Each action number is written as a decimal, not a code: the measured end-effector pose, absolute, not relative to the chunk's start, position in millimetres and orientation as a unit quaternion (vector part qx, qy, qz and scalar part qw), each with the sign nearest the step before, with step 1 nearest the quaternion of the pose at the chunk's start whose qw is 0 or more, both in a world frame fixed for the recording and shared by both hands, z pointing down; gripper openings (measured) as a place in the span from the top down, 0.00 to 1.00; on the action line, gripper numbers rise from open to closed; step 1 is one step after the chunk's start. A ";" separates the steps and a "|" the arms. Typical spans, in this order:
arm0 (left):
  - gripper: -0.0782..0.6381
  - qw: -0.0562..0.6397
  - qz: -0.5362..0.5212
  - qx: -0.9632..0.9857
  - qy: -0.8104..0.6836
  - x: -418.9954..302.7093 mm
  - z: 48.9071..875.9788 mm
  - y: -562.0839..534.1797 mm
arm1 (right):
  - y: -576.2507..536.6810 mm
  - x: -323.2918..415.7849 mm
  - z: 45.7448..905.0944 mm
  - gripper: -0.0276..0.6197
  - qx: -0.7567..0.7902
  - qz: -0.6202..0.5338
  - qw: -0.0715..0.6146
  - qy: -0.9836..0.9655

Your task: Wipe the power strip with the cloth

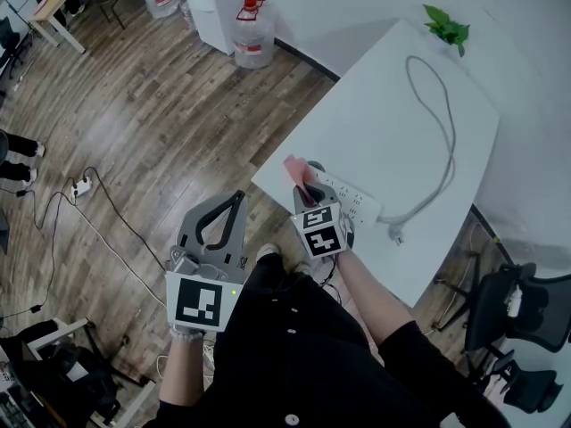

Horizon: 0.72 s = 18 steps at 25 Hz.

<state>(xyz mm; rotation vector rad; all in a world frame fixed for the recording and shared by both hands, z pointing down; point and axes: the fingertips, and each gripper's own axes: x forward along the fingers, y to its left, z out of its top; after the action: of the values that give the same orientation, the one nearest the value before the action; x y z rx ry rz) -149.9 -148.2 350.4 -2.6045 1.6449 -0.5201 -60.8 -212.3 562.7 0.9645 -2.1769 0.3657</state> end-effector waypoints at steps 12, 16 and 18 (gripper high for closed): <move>0.88 0.003 -0.171 -0.834 0.525 -152.5 353.1 -147.1 | -221.5 -49.8 564.7 0.87 0.395 0.151 0.362 -0.831; 0.88 0.006 -0.170 -0.839 0.518 -146.5 353.0 -149.2 | -223.4 -38.2 565.3 0.87 0.407 0.161 0.359 -0.824; 0.88 0.007 -0.169 -0.841 0.513 -142.5 352.8 -150.6 | -223.2 -31.8 566.1 0.87 0.417 0.175 0.350 -0.820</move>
<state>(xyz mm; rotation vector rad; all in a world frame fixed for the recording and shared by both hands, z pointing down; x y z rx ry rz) -142.5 -150.6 352.8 -2.6318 1.6058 -0.5288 -31.8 -223.2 566.1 1.0791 -2.1248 0.4541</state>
